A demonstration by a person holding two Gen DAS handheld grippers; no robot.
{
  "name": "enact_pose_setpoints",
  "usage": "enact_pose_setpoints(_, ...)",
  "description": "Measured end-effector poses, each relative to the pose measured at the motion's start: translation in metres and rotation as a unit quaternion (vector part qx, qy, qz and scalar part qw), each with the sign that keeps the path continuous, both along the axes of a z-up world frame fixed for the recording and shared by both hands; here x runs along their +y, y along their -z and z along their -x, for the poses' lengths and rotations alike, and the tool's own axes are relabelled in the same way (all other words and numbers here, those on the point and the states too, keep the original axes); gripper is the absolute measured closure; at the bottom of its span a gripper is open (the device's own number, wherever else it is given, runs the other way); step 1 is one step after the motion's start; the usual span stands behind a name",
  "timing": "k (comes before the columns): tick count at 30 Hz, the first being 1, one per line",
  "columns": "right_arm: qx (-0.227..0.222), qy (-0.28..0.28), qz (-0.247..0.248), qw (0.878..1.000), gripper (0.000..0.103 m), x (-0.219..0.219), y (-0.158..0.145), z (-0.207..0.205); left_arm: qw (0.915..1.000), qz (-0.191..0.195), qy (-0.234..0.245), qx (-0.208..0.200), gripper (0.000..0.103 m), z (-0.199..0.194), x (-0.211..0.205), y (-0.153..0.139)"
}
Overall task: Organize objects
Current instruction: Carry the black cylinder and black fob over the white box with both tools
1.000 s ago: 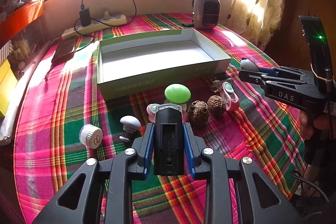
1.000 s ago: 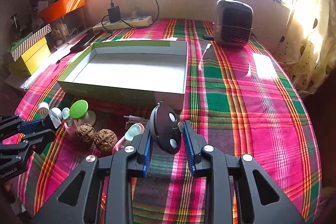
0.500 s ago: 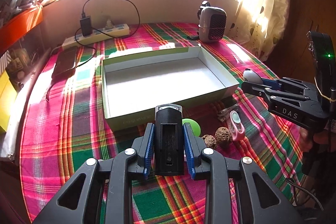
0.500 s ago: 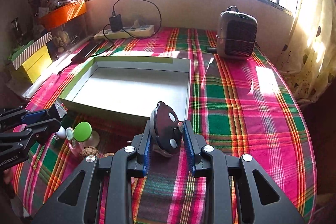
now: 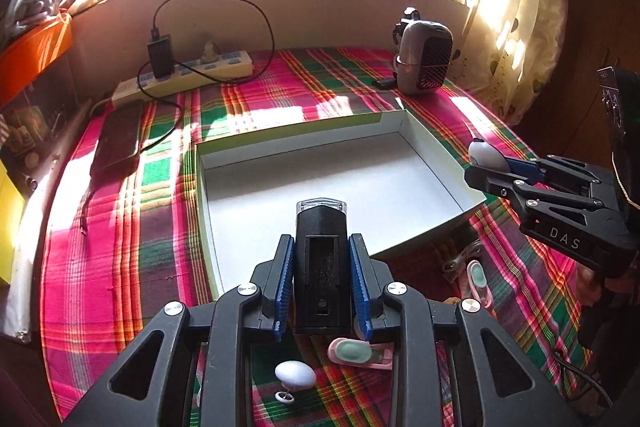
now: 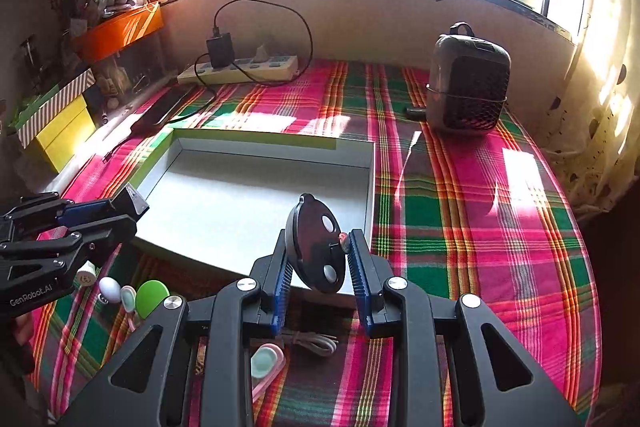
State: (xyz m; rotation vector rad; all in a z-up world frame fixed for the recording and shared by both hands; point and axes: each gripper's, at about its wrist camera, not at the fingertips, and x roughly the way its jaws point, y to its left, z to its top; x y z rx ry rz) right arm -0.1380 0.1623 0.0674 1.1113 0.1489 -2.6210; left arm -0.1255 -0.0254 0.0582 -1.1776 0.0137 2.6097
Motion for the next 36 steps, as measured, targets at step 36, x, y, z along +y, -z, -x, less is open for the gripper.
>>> enact_pose_setpoints(36, -0.049, -0.007, -0.036, 0.998, 0.074, -0.031, 0.043, 0.104, 0.9978, 0.018, -0.039, -0.052, 0.078, 0.101, -0.003, 0.043)
